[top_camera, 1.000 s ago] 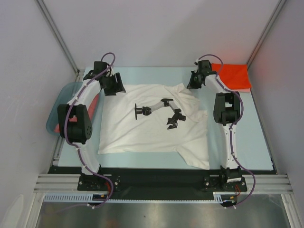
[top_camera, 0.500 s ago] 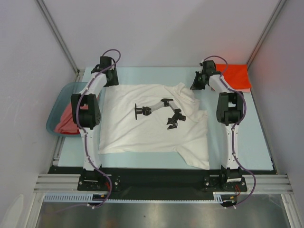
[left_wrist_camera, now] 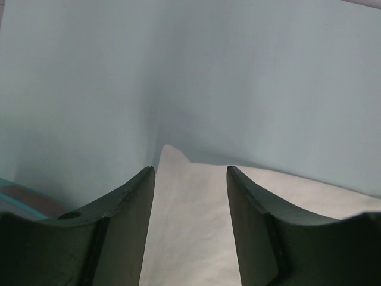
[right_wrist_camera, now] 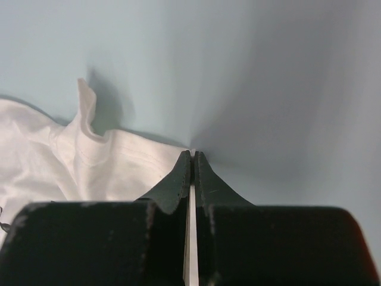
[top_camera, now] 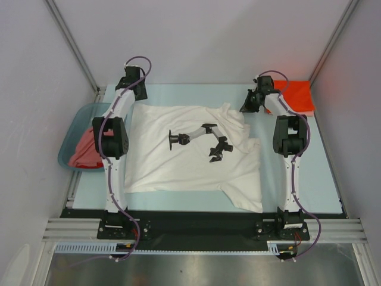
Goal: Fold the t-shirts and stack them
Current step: Fold the tshirt
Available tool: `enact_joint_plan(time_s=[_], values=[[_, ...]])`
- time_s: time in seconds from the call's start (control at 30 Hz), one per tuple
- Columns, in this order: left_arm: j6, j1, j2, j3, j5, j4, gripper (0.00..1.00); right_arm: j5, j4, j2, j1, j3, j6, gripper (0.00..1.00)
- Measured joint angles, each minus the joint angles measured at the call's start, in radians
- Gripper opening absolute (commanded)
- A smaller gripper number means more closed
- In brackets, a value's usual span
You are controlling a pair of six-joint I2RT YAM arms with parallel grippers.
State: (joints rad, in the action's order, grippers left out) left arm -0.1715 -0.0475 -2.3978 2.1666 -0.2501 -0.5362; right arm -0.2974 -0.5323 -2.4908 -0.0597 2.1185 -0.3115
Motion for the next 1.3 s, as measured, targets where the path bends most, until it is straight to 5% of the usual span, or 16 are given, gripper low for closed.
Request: enact_joint_plan(time_s=[0.77, 1.07, 1.3], values=[[-0.038, 0.05, -0.097, 0.005, 0.056, 0.029, 0.56, -0.03, 0.002, 0.0, 0.016, -0.011, -0.002, 0.0], [-0.064, 0.09, -0.127, 0.025, 0.116, 0.028, 0.34, -0.037, 0.008, 0.006, 0.017, -0.024, -0.002, 0.0], [-0.068, 0.1, -0.157, 0.069, 0.193, 0.029, 0.47, -0.037, 0.008, 0.014, 0.018, -0.035, -0.002, 0.0]])
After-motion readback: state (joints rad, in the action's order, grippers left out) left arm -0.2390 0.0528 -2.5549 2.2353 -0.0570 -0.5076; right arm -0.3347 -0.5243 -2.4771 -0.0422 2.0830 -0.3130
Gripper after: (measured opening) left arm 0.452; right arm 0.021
